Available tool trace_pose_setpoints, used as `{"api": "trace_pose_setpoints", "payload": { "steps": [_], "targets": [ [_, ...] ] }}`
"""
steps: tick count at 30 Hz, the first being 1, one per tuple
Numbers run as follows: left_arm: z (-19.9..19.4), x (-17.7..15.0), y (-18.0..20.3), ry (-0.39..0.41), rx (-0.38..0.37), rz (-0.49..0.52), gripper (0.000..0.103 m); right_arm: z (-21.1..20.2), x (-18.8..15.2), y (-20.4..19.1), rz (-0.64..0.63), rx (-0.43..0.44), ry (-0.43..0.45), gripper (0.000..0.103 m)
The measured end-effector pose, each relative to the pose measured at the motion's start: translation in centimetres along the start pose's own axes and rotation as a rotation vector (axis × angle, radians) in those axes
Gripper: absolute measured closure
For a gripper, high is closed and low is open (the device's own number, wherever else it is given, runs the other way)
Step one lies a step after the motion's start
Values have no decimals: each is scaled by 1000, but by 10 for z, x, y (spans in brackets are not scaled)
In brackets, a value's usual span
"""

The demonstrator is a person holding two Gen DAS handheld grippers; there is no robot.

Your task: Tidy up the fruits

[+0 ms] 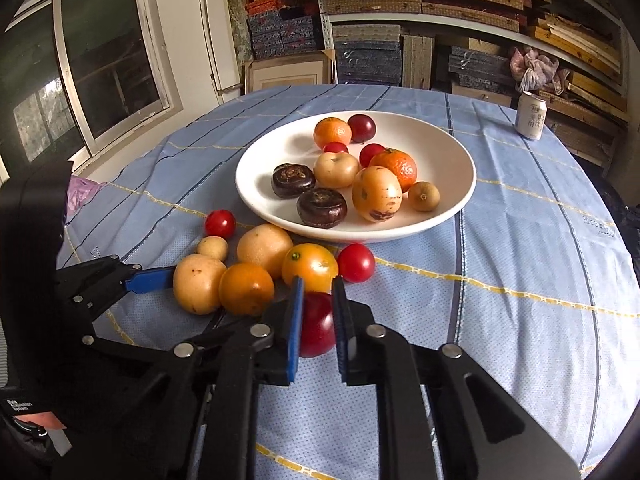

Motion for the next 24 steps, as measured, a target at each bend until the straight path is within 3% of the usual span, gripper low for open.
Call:
{"api": "trace_pose_setpoints", "payload": {
  "steps": [6, 7, 8, 10, 14, 17, 21, 22, 23, 24],
  "targets": [
    [-10, 0, -6, 14, -7, -15, 31, -3, -4, -4, -1, 22, -2, 92],
    [-10, -1, -7, 12, -9, -16, 31, -4, -4, -4, -13, 16, 0, 88],
    [-9, -2, -7, 8, -9, -17, 31, -3, -6, -4, -12, 3, -2, 72],
    [-6, -5, -7, 1, -4, -22, 31, 3, -10, -3, 0, 8, -30, 55],
    [-2, -6, -6, -13, 21, -3, 29, 9, -11, -7, -11, 29, -38, 52],
    [0, -7, -7, -18, 29, -10, 28, 16, -10, -2, -1, 12, -60, 36],
    [4, -7, -11, -21, 61, -9, 21, 23, -12, -5, 15, 48, -81, 36],
    [4, -7, -11, -16, 62, -6, 21, 25, -13, -6, 14, 50, -86, 40],
    [4, -7, -11, -9, 62, 2, 21, 27, -14, -6, 19, 52, -100, 51],
    [4, -7, -10, -5, 55, 10, 26, 30, -16, -6, 27, 54, -114, 57]
  ]
}}
Point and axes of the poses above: each gripper's, at about its wrist camera, not at the fingertips, and z roughly the way its jaws point, y to its right, x to its top, the point moved 9 cm from there along z, roughly the way its jaws point, and after that the axes turned 4 degrees about -z, right-handed, at the moved point
